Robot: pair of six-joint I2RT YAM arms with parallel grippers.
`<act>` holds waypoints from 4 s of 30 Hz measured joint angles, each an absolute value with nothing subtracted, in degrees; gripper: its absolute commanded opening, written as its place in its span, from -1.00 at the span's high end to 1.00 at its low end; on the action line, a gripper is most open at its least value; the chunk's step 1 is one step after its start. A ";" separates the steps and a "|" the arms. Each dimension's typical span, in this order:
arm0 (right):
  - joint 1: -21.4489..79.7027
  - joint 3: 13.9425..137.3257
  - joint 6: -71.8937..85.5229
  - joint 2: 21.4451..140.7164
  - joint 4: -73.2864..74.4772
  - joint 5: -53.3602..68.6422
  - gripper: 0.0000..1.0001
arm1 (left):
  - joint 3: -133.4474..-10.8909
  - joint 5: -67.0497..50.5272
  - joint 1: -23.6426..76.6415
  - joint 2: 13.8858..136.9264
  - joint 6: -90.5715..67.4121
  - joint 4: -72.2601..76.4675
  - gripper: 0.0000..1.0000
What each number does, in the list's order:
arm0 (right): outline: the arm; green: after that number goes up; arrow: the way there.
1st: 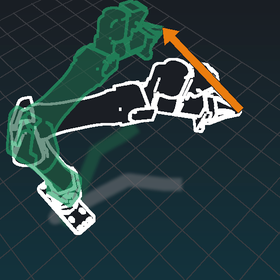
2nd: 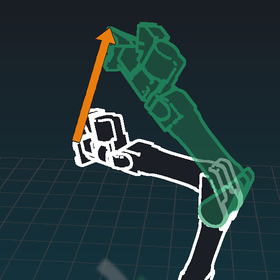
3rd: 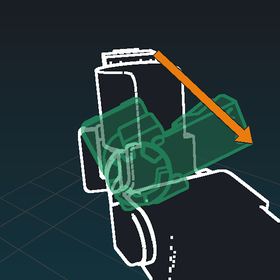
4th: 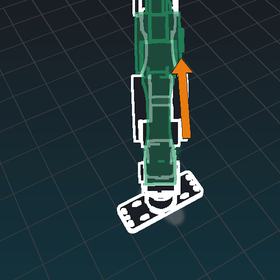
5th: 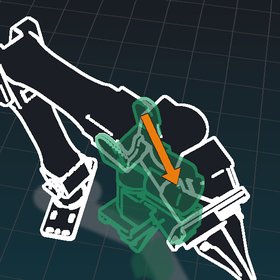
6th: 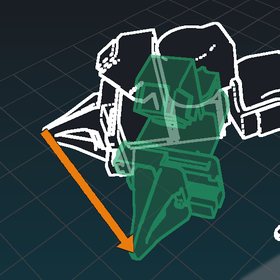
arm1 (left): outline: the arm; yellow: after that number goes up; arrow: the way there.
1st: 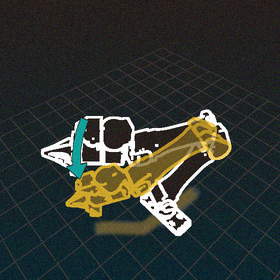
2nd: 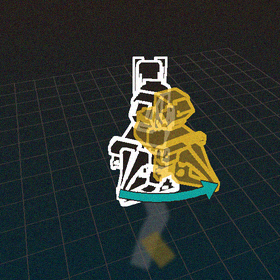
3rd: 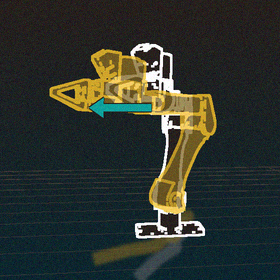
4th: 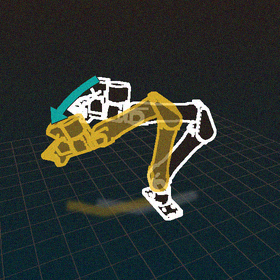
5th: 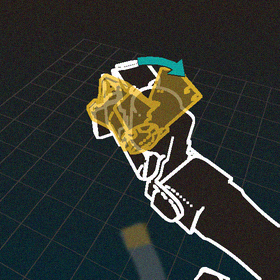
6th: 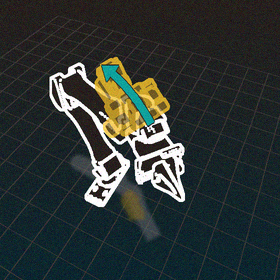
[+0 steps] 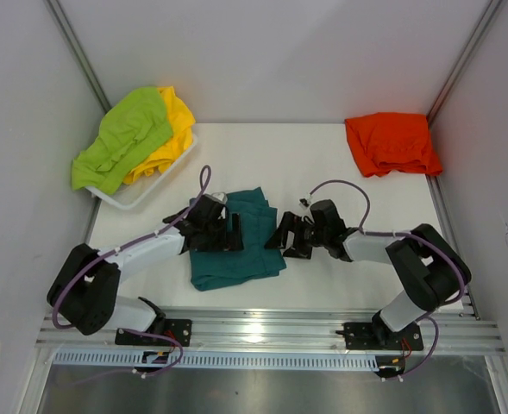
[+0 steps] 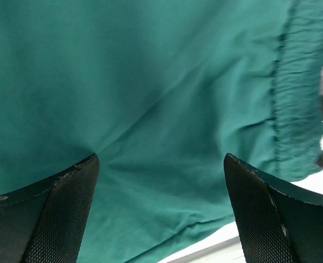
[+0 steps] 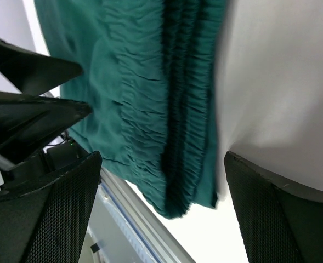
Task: Fold and stack the shorts
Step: Neatly place the folded shorts to the corner
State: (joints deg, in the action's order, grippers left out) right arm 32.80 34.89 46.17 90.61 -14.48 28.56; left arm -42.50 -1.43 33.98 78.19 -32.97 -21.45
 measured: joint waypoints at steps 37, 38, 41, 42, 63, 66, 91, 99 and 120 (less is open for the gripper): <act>36.88 47.24 56.18 113.16 -32.21 33.65 0.50 | -34.13 6.26 36.58 75.94 -33.36 -13.32 -0.89; 36.88 47.55 55.72 113.25 -31.57 33.41 0.57 | -34.06 6.26 36.58 75.83 -33.32 -13.17 -0.89; 36.88 48.29 55.11 113.25 -29.91 33.10 0.84 | -33.82 5.98 36.58 75.57 -33.12 -12.91 -0.89; 36.88 48.69 54.76 113.25 -29.32 33.01 0.95 | -33.76 5.85 36.58 75.37 -33.06 -12.88 -0.89; 18.81 81.97 29.76 118.02 15.70 20.01 1.00 | -33.98 -1.43 37.60 61.39 -33.71 -22.44 -0.92; 15.07 89.84 26.41 121.69 21.08 18.35 1.00 | -33.98 -1.89 38.41 61.39 -34.13 -23.24 -0.92; -4.62 142.37 16.82 150.43 40.45 23.09 1.00 | -41.06 -4.40 40.38 73.87 -34.48 -23.31 -0.91; -8.45 144.14 18.06 150.41 39.88 27.33 1.00 | -45.25 -5.19 40.38 76.79 -34.11 -23.49 -0.91; -16.38 145.01 33.43 144.00 35.44 41.32 1.00 | -50.92 -4.82 40.38 77.80 -33.26 -30.76 -0.91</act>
